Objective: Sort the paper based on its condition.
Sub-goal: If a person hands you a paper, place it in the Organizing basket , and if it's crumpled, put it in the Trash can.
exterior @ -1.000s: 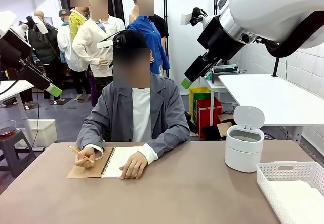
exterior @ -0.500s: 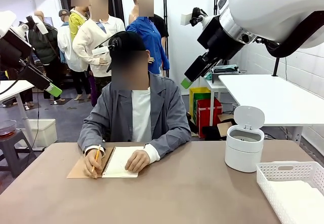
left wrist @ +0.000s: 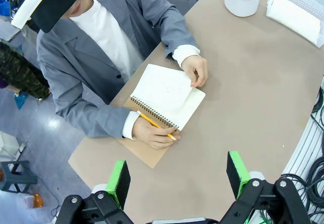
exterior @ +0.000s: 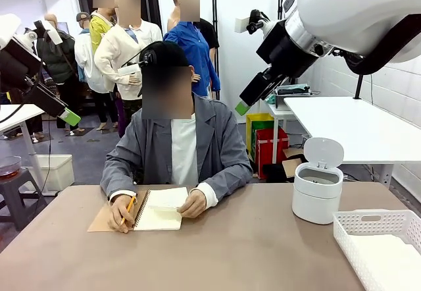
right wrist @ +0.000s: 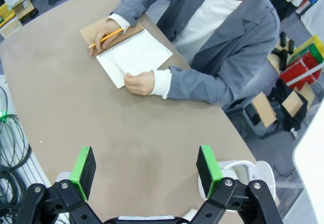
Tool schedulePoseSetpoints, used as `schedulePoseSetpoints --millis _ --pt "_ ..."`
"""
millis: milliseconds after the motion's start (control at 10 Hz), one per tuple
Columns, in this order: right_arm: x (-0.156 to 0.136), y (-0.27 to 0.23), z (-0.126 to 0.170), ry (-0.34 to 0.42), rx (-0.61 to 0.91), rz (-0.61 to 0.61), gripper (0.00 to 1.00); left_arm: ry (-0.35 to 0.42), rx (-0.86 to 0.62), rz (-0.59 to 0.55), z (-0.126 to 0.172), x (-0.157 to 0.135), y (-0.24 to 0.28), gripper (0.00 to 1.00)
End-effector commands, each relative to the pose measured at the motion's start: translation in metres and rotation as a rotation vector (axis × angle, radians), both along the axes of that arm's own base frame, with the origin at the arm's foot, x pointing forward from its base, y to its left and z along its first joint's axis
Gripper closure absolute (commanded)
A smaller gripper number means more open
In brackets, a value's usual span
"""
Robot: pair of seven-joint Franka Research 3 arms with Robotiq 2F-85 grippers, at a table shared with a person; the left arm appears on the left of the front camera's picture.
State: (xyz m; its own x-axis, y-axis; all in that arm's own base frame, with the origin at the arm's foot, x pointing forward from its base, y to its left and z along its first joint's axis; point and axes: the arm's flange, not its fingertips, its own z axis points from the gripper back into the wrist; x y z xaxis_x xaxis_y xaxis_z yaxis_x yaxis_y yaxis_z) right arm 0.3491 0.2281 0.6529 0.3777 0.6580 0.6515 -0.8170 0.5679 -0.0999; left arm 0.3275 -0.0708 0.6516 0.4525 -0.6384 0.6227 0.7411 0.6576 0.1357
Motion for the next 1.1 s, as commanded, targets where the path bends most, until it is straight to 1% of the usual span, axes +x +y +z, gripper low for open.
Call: schedulePoseSetpoints --millis 0,1000 --pt "0.0007 -0.0009 -0.0006 -0.001 -0.003 0.002 0.00 -0.003 -0.004 -0.001 0.0010 -0.0012 0.0004 0.00" --pt "0.0007 -0.0009 -0.0006 -0.001 -0.003 0.002 0.00 -0.003 -0.004 -0.001 0.0010 -0.0012 0.0004 0.00"
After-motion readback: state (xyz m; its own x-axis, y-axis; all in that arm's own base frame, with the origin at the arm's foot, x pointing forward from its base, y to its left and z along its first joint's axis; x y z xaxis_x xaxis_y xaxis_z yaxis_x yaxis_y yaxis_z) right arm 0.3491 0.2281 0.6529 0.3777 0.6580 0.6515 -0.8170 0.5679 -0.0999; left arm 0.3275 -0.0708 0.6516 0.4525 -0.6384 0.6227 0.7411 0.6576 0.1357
